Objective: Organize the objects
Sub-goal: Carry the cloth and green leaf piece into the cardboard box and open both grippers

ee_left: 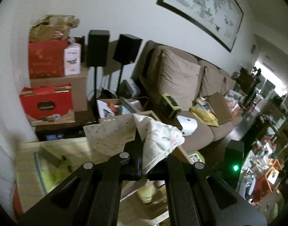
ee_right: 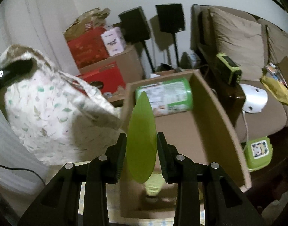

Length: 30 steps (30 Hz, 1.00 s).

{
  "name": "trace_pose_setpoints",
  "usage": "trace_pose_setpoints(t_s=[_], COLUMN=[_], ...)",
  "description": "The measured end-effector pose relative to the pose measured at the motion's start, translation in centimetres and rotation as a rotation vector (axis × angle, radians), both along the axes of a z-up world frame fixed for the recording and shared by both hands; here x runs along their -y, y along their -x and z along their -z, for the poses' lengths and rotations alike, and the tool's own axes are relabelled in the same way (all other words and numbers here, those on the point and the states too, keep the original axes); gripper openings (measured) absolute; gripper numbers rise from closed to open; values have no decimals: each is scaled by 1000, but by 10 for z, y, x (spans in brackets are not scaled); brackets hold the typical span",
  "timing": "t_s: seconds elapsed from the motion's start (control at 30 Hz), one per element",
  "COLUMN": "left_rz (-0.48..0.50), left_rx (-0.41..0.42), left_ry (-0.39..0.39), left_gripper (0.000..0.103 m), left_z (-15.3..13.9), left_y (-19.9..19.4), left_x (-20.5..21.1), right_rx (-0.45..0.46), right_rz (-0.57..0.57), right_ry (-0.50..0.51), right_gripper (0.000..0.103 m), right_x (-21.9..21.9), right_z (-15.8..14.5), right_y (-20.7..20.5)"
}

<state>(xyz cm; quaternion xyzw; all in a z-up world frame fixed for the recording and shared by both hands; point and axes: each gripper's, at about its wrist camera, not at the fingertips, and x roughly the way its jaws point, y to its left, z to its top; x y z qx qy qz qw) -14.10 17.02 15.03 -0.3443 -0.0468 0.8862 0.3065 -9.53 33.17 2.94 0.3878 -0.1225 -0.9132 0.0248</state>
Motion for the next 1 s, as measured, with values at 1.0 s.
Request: trace_pose_setpoints(t_s=[1.0], left_rz=[111], left_rx=[330], left_ry=[190], left_gripper=[36], left_z=[161], left_y=[67], left_x=[-127], right_rx=[106], right_rz=[179], right_ry=[38], right_gripper=[32], right_x=[-99], right_z=[56], right_y=[-15])
